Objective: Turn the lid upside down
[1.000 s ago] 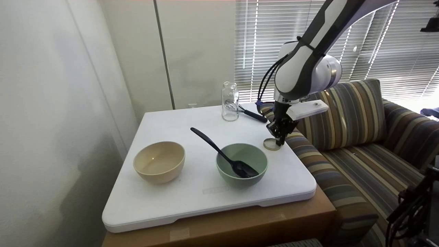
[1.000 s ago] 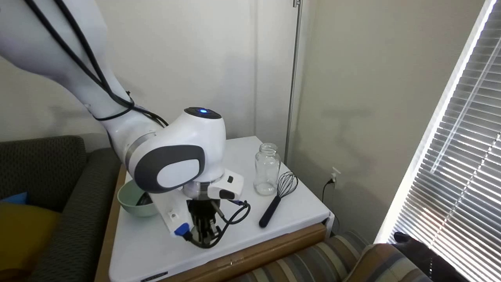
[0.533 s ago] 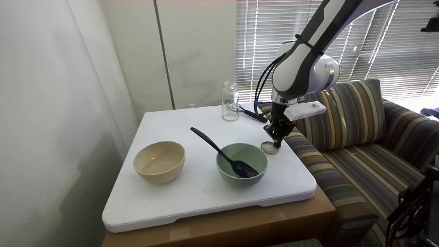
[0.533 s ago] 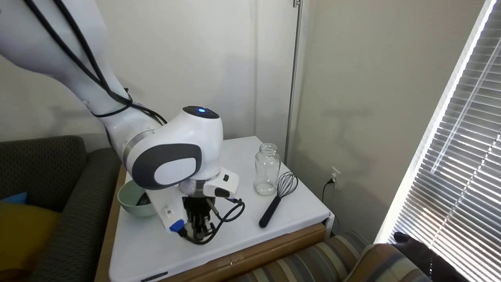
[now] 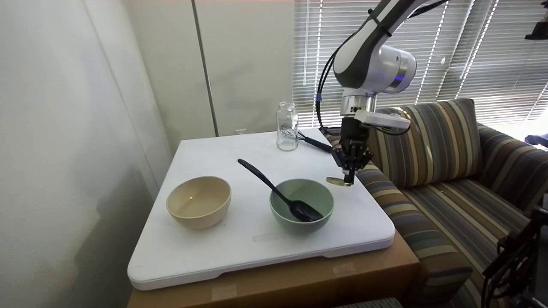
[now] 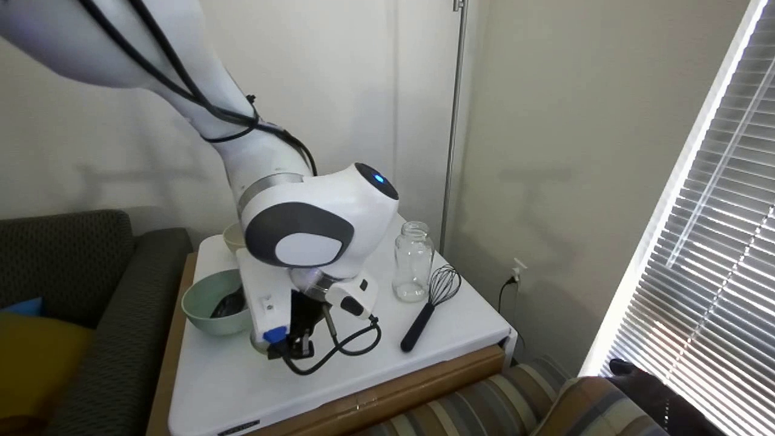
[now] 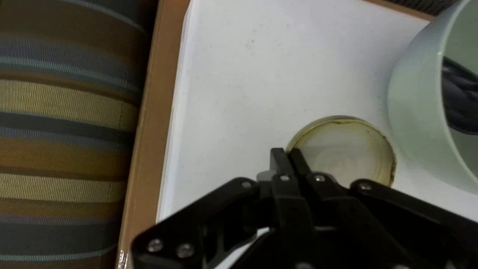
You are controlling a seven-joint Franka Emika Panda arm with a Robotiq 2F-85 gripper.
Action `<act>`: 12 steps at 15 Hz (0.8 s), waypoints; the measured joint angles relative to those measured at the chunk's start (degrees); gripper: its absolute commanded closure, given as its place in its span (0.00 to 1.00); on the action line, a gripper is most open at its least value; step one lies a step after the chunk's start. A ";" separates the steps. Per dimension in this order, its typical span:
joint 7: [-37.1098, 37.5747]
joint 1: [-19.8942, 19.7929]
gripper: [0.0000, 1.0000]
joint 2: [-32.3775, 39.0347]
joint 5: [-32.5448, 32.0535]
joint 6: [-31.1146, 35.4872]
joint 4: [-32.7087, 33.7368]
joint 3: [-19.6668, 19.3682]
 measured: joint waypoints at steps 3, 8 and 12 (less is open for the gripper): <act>-0.46 -2.82 0.99 0.13 6.15 -9.18 3.40 -0.06; -0.39 -4.19 0.99 0.74 14.29 -13.50 5.05 -1.32; 0.34 -4.28 0.99 2.71 20.57 -15.81 5.55 -2.52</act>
